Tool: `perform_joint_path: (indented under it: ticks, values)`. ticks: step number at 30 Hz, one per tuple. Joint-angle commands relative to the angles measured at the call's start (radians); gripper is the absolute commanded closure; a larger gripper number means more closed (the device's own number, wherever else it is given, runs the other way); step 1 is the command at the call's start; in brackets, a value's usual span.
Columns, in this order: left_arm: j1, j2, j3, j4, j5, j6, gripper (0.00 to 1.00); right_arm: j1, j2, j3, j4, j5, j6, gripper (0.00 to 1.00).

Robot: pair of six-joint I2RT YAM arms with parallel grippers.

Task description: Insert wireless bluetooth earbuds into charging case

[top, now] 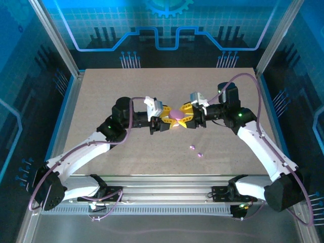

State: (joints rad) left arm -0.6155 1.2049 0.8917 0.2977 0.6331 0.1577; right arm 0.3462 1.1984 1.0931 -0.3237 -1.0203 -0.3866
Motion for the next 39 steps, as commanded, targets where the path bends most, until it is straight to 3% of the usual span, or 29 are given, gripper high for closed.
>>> perform_joint_path:
  ticks: [1,9,15,19,27,34,39]
  values:
    - [-0.006,-0.003,0.022,-0.067,0.022,0.064,0.66,-0.008,-0.032,0.006,0.075,0.071,0.098,0.55]
    - [-0.006,-0.010,0.023,-0.083,0.033,0.080,0.67,-0.038,-0.041,-0.004,0.115,0.109,0.193,0.50]
    - [-0.005,-0.010,0.010,-0.060,0.034,0.069,0.66,-0.030,-0.048,-0.010,0.136,0.222,0.218,0.51]
    - [-0.005,-0.013,-0.011,-0.033,0.016,0.054,0.65,-0.029,-0.062,-0.012,0.156,0.225,0.215,0.52]
    - [-0.006,-0.024,-0.061,0.064,-0.028,0.011,0.63,-0.023,-0.068,0.032,0.087,0.417,0.268,0.47]
    - [-0.005,-0.019,-0.078,0.126,-0.055,-0.032,0.63,-0.009,-0.044,0.090,-0.081,0.220,0.141,0.48]
    - [-0.006,-0.024,-0.077,0.125,-0.068,-0.035,0.64,-0.007,-0.052,0.089,-0.088,0.279,0.136,0.45]
